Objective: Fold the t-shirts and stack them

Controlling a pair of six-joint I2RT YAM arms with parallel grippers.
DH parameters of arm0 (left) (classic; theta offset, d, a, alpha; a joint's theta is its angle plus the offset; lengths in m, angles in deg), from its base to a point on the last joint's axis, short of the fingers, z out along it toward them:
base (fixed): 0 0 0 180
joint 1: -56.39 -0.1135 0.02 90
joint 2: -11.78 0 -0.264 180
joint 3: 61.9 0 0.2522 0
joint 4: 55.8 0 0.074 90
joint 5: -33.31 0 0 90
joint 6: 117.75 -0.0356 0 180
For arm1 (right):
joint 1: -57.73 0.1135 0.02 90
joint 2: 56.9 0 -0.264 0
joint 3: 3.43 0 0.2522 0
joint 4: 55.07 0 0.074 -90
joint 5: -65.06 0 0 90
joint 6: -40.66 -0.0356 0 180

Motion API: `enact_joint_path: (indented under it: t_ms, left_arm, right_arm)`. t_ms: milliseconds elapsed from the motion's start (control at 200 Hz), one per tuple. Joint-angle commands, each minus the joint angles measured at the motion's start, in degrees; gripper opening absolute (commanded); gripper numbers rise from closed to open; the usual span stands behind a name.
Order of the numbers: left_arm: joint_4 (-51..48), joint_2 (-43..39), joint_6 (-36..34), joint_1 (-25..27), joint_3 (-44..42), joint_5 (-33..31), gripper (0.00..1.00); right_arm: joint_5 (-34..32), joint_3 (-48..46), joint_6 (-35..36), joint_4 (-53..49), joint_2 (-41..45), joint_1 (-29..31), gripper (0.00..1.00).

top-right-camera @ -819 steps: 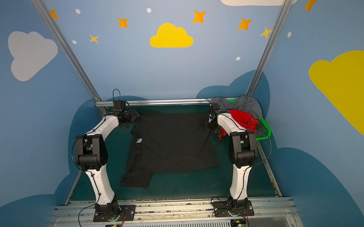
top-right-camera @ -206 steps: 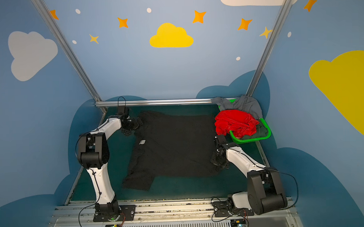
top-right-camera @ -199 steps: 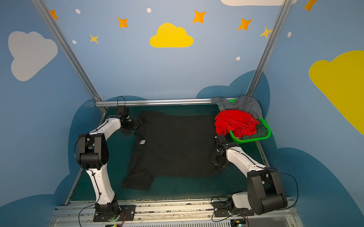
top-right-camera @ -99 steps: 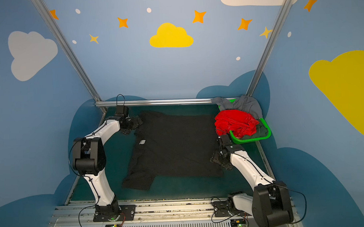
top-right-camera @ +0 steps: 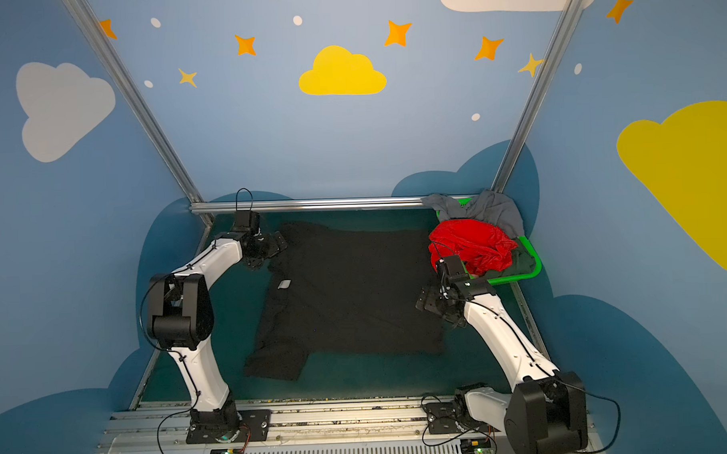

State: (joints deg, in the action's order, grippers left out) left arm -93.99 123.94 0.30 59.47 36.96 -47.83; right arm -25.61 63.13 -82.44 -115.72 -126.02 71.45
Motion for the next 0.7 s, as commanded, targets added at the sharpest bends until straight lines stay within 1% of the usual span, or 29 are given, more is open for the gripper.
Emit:
enact_joint_path:
  t_ms: [0, 125, 240, 531, 696]
  left_arm:
    - [0.55, -3.92, -0.22, 0.35, -4.26, -0.88, 1.00]
    - [2.18, -7.30, 0.26, 0.88, -8.65, -1.35, 1.00]
    - [2.48, -8.01, 0.27, 1.24, -10.84, -1.56, 1.00]
    - [3.32, -5.27, 0.26, 2.25, -11.89, -0.78, 1.00]
    - [4.17, -2.86, 0.73, 2.63, -11.79, 1.28, 1.00]
  right_arm:
    - [2.06, 3.42, 1.80, -0.11, -2.17, -0.01, 0.96]
    - [3.25, 5.72, 2.31, 1.88, -5.34, 0.30, 0.96]
    - [4.32, 7.38, 2.52, 3.22, -8.34, 0.95, 0.96]
    - [5.70, 10.71, 2.68, 6.88, -16.70, 3.12, 0.96]
    - [6.47, 12.95, 2.32, 8.69, -21.55, 4.99, 0.96]
